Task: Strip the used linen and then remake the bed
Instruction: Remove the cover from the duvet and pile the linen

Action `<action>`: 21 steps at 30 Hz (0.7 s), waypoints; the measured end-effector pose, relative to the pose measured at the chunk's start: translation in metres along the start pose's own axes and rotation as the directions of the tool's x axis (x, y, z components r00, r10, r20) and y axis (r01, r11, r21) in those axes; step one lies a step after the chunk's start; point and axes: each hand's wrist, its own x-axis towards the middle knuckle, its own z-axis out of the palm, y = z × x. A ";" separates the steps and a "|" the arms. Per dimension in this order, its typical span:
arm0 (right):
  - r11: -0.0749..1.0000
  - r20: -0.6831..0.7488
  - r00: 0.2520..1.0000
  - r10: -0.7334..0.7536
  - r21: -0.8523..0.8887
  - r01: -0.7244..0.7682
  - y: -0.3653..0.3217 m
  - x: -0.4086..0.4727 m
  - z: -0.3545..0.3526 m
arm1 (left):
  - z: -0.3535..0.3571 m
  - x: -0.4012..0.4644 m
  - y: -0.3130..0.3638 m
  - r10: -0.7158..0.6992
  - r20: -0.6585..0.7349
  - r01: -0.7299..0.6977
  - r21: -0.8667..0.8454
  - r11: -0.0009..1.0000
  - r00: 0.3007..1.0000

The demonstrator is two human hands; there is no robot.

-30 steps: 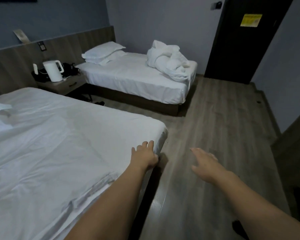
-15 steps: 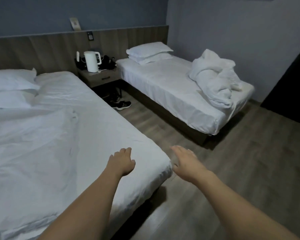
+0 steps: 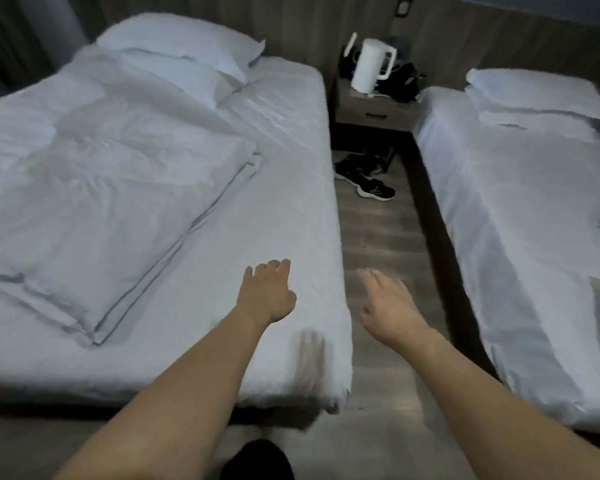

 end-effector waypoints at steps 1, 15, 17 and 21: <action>0.998 0.029 0.997 -0.069 -0.011 0.069 -0.004 0.018 0.002 | 0.001 0.000 -0.014 -0.091 0.003 0.091 -0.020 0.996 0.996; 0.723 0.023 0.765 -0.643 -0.311 0.617 -0.104 0.348 0.098 | 0.087 0.131 -0.177 -0.617 -0.157 0.625 0.004 0.781 0.771; 0.634 -0.026 0.678 -0.735 -0.382 0.673 -0.136 0.427 0.138 | 0.117 0.176 -0.215 -0.588 -0.286 0.621 0.033 0.783 0.756; 0.448 -0.097 0.464 -0.881 -0.487 0.750 -0.196 0.556 0.211 | 0.151 0.244 -0.299 -0.648 -0.380 0.742 0.196 0.641 0.660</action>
